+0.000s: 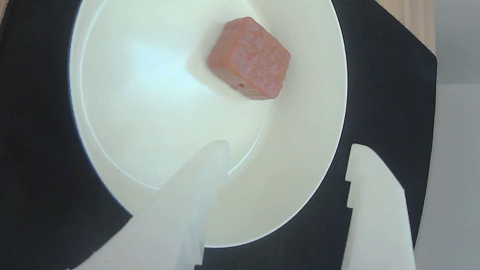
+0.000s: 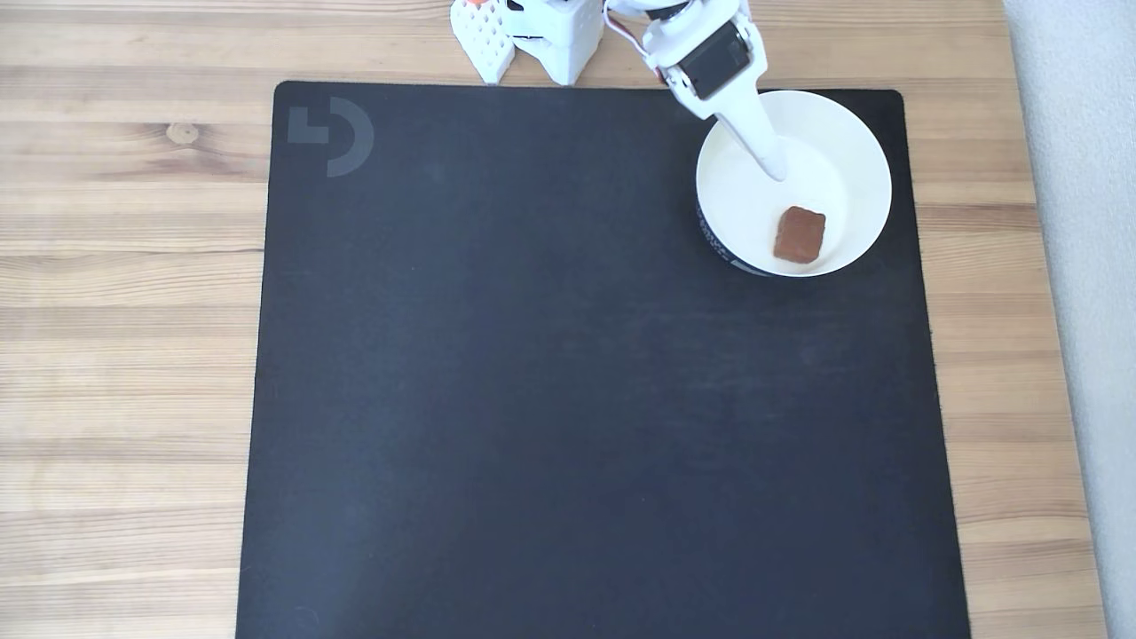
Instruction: Pick up the toy and place it on the plate
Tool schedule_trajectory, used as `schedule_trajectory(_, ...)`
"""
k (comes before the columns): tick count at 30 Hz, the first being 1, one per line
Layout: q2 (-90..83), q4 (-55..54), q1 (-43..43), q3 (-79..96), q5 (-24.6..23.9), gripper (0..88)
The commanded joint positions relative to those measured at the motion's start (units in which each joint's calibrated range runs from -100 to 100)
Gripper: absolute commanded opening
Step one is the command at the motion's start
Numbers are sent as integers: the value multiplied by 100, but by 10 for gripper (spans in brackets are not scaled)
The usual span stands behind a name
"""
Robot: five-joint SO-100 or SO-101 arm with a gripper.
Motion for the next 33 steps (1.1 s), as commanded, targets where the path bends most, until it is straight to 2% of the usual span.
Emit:
schedule_trajectory(1, -64, -119, 117, -543, 23, 50)
schedule_trajectory(3, -64, -119, 285, -669, 23, 20)
schedule_trajectory(8, -81, -119, 887, -1084, 34, 24)
schedule_trajectory(10, -98, -119, 1372, -1382, 70, 24)
schedule_trajectory(13, -414, -119, 1983, -1571, 300, 24)
schedule_trajectory(15, -990, -119, 2861, -1535, 472, 24)
schedule_trajectory(17, -1298, -119, 3363, -1454, 645, 26)
schedule_trajectory(19, -1807, -111, 4224, -1210, 1093, 26)
schedule_trajectory(21, -1932, -68, 4626, -1039, 1198, 26)
schedule_trajectory(24, -1940, -68, 4994, -660, 1208, 24)
schedule_trajectory(31, -1948, -483, 5027, 394, 1240, 24)
schedule_trajectory(33, -1957, -627, 5027, 719, 1511, 26)
